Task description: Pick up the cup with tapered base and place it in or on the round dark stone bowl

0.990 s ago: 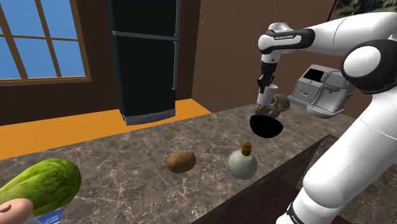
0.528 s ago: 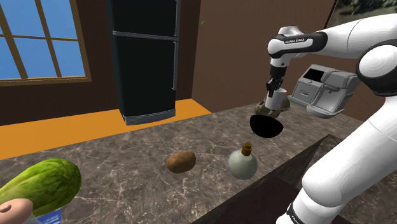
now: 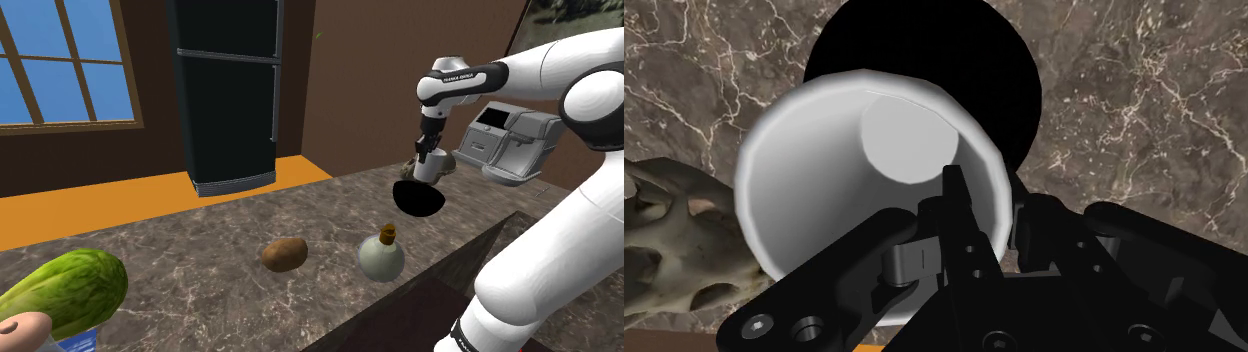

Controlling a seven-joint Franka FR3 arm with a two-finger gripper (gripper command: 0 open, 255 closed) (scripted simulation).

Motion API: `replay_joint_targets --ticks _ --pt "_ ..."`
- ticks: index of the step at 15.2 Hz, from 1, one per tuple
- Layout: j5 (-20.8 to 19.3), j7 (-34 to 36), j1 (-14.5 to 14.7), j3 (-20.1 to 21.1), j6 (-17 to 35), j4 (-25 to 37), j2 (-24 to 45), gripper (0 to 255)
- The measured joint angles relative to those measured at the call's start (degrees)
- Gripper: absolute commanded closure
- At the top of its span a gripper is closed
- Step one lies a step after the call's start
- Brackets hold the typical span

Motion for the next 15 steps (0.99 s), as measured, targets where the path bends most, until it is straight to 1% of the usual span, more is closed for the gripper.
replay_joint_targets --ticks 8,14,15 --pt "-0.06 0.5 -0.15 -0.51 6.44 -5.4 1.12 255" --pt "-0.12 0.52 -0.22 -0.62 7.44 -6.29 1.2 255" --pt "-0.12 0.52 -0.22 -0.62 7.45 -6.3 1.2 0"
